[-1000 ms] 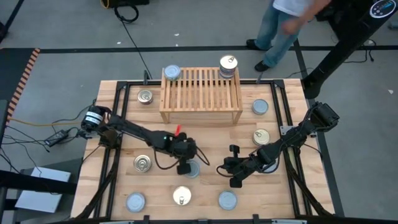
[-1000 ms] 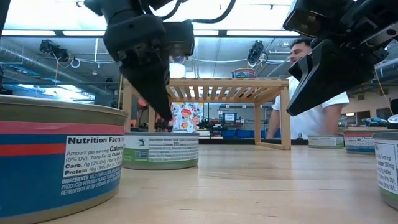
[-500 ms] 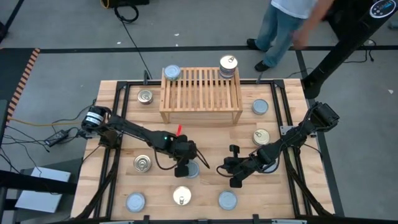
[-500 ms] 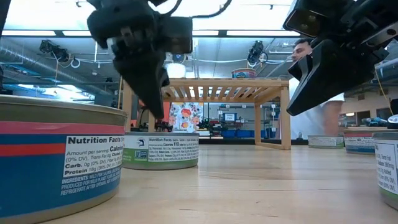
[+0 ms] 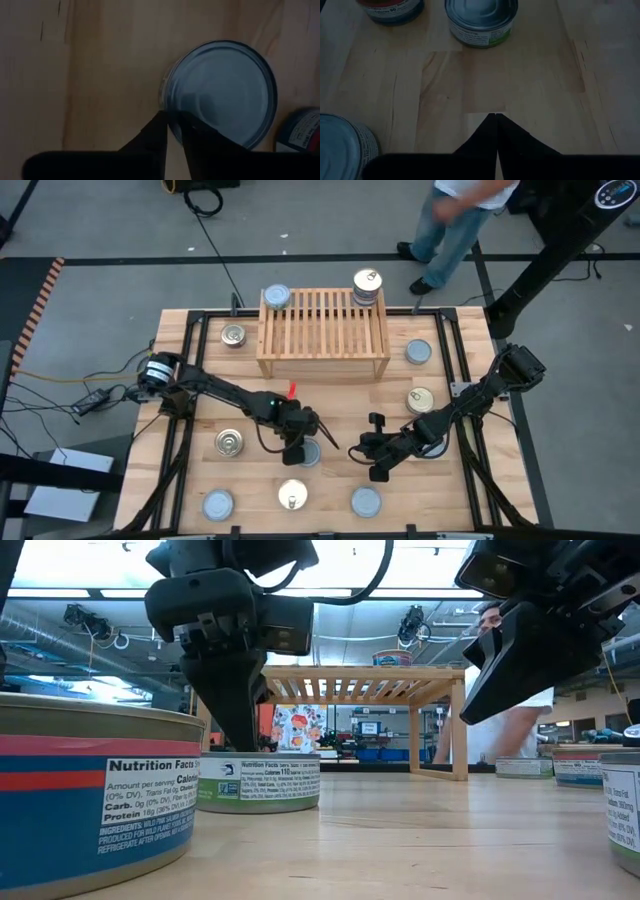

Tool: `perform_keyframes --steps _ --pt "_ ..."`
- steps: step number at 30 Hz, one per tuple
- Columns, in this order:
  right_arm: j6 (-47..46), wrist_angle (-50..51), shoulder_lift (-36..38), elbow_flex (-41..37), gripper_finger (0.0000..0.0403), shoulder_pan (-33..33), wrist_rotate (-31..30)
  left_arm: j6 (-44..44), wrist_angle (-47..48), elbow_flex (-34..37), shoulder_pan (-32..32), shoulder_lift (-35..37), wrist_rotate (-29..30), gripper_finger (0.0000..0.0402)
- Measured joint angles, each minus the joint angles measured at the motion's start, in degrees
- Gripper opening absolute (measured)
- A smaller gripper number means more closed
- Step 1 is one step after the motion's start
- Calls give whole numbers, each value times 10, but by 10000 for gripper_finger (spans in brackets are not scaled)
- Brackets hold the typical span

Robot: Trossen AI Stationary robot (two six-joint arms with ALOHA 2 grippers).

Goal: Stack canned seafood by type on shelf
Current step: Stack the green tuna can on top of the other green tuna can on the shelf

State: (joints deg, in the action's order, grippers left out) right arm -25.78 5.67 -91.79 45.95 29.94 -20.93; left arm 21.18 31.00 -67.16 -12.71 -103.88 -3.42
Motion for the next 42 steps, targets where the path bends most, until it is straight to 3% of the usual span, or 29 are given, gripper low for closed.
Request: perform_keyframes --steps 5,18,30,33,42 --pt "0 0 0 0 9 0 0 -17 -1 0 4 0 -6 6" --pt "0 0 0 0 12 0 0 -88 5 -32 -3 -2 65 1" --pt "0 0 0 0 17 0 0 -143 25 -62 -51 -1 139 1" --pt "4 0 0 0 8 0 0 -160 -3 -42 -66 -1 172 0" --pt "48 -58 0 0 6 0 0 -180 -121 27 -78 7 171 0"
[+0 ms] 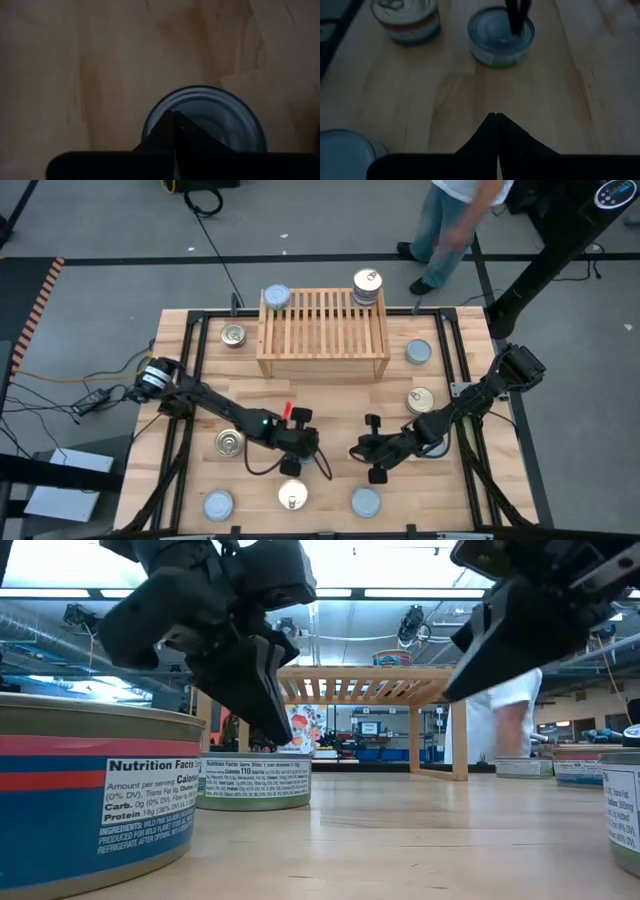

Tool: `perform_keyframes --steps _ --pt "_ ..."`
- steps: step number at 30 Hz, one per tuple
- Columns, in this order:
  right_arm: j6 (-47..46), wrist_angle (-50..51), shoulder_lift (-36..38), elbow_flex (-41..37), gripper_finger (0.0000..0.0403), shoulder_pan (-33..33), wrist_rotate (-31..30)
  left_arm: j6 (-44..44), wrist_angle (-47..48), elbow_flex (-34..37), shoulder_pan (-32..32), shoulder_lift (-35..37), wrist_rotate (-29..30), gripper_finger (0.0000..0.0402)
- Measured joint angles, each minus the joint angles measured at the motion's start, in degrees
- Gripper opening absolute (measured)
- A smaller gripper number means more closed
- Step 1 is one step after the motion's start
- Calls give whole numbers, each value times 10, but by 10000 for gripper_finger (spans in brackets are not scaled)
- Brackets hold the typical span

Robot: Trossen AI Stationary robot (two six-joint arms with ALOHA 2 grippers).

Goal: Stack canned seafood by type on shelf
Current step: Stack the green tuna can on top of the other green tuna can on the shelf

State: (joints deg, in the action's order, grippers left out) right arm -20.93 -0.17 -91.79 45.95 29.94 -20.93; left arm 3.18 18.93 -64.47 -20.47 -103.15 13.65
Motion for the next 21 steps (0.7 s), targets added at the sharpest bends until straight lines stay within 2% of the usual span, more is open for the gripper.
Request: perform_keyframes --steps 6,13,21 --pt "17 -33 0 0 5 -2 0 0 -51 36 -3 17 -13 0" --pt "27 -44 0 0 5 -3 0 15 -167 93 0 12 -25 0" --pt "31 -42 0 0 6 -5 0 -4 -228 96 19 12 -2 0"
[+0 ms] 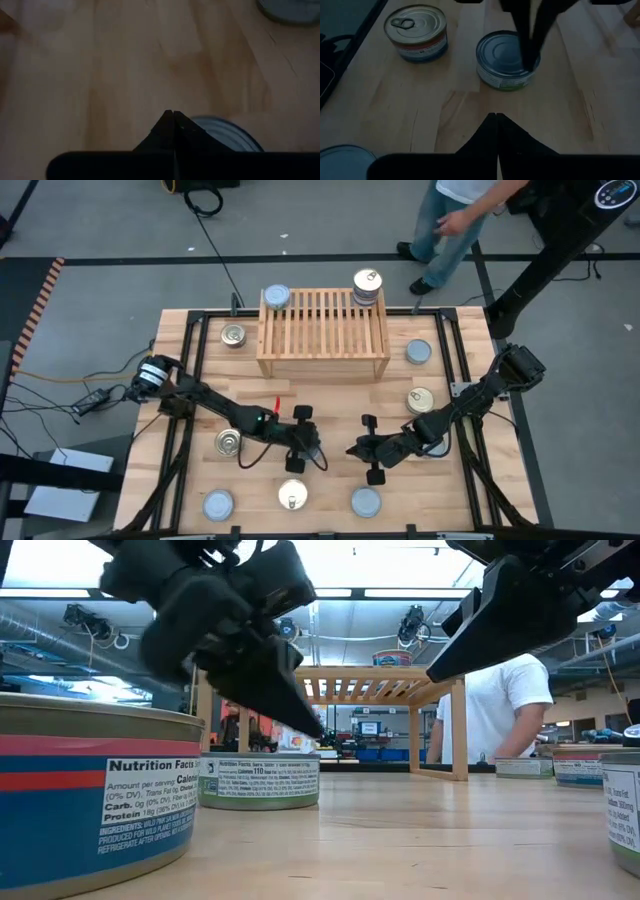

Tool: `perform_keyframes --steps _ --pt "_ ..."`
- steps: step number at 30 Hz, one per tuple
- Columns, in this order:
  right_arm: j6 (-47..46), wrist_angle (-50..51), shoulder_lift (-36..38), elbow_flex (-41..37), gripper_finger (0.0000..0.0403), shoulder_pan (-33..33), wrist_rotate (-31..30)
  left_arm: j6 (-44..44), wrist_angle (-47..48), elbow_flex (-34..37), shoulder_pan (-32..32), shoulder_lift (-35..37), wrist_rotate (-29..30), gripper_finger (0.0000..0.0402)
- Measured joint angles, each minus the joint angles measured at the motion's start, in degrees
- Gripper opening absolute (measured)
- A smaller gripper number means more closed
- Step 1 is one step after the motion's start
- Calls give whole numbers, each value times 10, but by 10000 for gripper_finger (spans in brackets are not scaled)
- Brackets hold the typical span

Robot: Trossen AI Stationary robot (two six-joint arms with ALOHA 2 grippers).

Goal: Stack canned seafood by type on shelf
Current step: Stack the green tuna can on top of the other green tuna can on the shelf

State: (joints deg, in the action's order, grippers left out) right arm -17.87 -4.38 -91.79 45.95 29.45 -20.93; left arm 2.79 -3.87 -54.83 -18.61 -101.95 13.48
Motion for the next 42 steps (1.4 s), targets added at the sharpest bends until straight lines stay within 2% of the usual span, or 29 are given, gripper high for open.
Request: perform_keyframes --steps 6,10,13,17,25,35,42 --pt "0 6 0 0 9 0 0 -33 -38 0 22 -9 2 0" --pt "0 5 1 0 10 0 0 -42 -29 -1 17 20 2 0" --pt "1 0 1 0 10 -1 0 -42 11 -3 1 50 2 0" --pt "16 -9 1 0 10 -4 5 -41 78 -2 -31 57 -6 0" --pt "42 -89 1 0 10 -12 52 -16 116 -2 -63 46 4 0" --pt "56 -101 1 0 8 -31 69 -10 98 -2 -47 8 4 0" --pt "61 -20 1 39 8 -39 77 -35 56 -1 -18 6 2 0"
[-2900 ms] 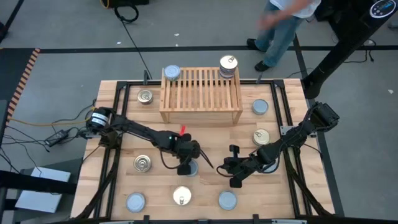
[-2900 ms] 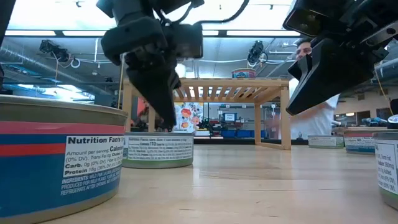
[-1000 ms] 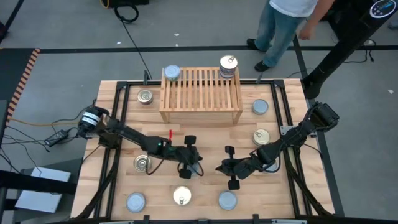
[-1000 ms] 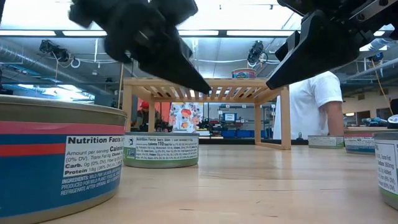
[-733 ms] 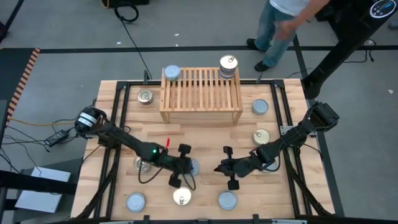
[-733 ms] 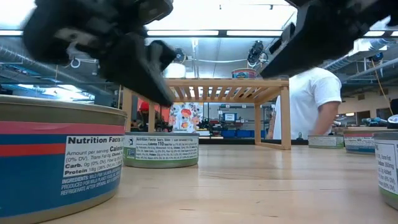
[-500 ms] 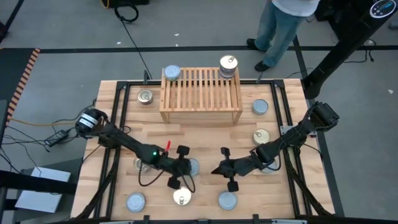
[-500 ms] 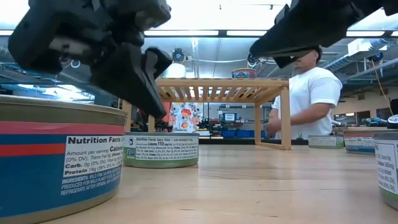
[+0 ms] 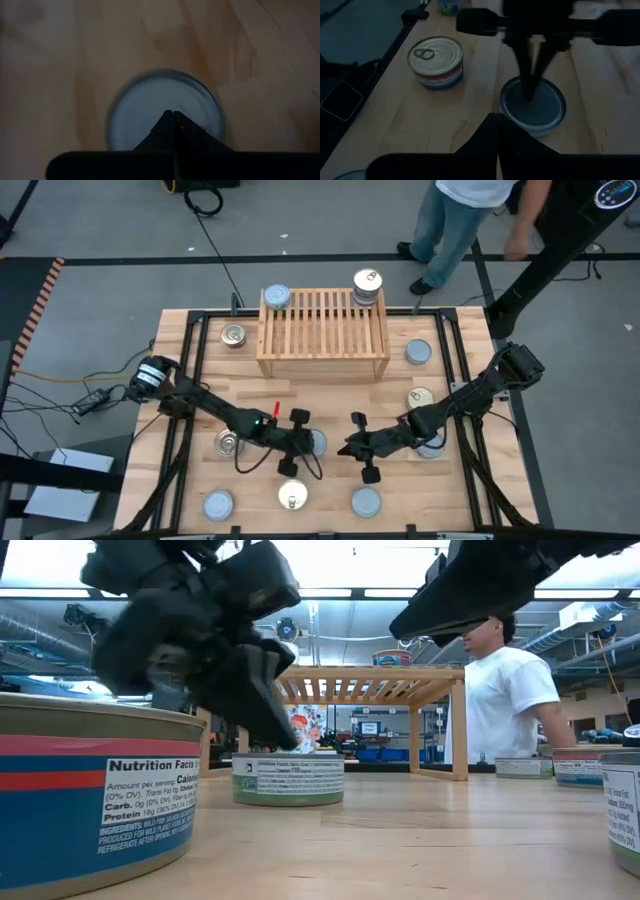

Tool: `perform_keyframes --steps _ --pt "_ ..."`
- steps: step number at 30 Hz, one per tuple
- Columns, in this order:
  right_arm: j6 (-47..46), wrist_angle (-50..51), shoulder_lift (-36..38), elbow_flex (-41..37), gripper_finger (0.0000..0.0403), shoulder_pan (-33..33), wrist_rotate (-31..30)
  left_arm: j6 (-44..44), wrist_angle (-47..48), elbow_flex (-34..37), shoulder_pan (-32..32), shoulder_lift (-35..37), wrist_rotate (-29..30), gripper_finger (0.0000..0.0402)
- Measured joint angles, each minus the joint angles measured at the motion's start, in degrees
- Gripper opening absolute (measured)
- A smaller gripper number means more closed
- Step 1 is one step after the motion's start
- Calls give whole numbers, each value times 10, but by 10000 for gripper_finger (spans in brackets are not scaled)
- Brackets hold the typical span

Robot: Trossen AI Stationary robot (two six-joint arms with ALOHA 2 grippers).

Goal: Stack canned seafood by type on shelf
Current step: Stack the green tuna can on top of the other green tuna can on the shelf

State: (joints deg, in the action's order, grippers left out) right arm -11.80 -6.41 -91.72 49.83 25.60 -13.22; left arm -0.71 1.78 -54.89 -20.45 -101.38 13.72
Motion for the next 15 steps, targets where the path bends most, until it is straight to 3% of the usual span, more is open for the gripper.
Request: perform_keyframes --steps 8,15 --pt "0 39 0 24 9 -4 3 -35 -70 5 22 -22 2 0" --pt "3 36 0 27 9 -15 12 -34 -148 66 19 40 6 0"
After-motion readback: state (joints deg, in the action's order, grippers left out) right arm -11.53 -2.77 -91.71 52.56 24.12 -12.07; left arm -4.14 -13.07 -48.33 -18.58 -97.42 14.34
